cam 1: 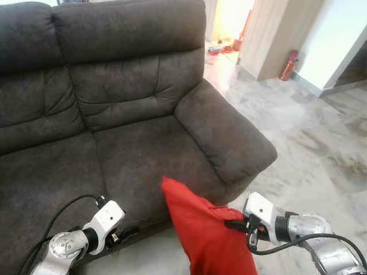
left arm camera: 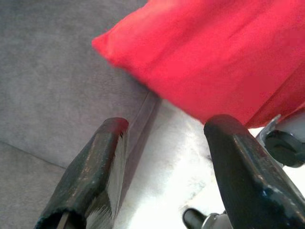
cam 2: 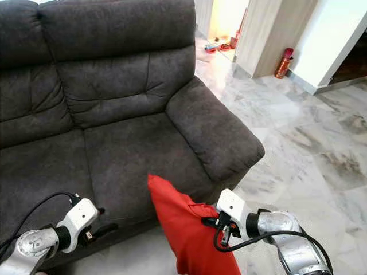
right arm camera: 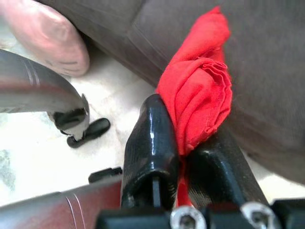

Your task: Move the pillow to the sofa from floor

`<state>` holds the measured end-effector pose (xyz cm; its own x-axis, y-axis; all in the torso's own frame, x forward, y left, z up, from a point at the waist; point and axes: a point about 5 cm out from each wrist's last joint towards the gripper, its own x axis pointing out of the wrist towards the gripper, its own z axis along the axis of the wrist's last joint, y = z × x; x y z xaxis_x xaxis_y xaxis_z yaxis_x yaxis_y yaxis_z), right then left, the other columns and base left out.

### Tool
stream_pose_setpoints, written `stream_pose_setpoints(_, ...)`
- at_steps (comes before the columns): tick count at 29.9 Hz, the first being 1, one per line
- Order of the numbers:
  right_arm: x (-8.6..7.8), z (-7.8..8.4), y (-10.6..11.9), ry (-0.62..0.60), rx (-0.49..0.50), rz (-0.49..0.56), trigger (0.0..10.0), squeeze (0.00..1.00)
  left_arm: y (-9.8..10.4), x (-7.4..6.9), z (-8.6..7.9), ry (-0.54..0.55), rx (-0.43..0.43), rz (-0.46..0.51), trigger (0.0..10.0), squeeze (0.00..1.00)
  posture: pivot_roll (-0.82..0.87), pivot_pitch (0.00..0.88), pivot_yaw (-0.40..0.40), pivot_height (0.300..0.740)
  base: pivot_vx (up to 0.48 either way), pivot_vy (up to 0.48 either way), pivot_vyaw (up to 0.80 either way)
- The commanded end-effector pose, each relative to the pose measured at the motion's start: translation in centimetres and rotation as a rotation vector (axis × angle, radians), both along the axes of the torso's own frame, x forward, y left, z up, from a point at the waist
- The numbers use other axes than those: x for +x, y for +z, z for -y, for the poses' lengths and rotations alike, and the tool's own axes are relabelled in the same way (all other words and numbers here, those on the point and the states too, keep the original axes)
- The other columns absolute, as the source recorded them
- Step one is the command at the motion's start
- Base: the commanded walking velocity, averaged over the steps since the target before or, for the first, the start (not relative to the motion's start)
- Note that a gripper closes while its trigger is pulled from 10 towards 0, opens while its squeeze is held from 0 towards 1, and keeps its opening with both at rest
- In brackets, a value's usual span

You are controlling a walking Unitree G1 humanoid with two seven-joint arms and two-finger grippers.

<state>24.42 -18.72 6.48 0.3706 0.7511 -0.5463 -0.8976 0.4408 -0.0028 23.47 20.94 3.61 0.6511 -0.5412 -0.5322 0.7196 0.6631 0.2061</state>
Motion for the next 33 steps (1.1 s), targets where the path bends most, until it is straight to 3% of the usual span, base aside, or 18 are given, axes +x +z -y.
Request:
stream_pose_setpoints(1,0.3,-0.8,1.8,0.055,0.047,0.068,10.0,0.00,0.0,-0.2,0.0,-0.029,0.023,-0.009,10.0,0.00,0.16,0.020,-0.081,0.740,0.000,0.000,0.00)
stream_pose_setpoints(13,0.2,-1.7,3.9,0.104,0.058,0.113,10.0,0.00,-0.4,-0.6,0.2,-0.060,0.046,-0.031,10.0,0.00,0.15,0.033,-0.084,0.740,0.000,0.000,0.00)
stream_pose_setpoints(20,0.1,-3.0,5.2,0.138,0.090,0.146,10.0,0.00,-1.9,-2.4,0.3,-0.167,0.113,-0.116,10.0,0.00,0.15,0.045,-0.084,0.740,0.000,0.000,0.00)
stream_pose_setpoints(24,0.2,-3.5,5.4,0.146,0.094,0.154,10.0,0.00,-1.8,-2.7,0.5,-0.191,0.120,-0.122,10.0,0.00,0.16,0.046,-0.085,0.740,0.000,0.000,0.00)
stream_pose_setpoints(33,0.5,-4.3,5.7,0.157,0.107,0.180,10.0,0.00,0.1,-0.7,-0.7,-0.049,0.142,0.084,10.0,0.00,0.16,0.048,-0.086,0.740,0.000,0.000,0.00)
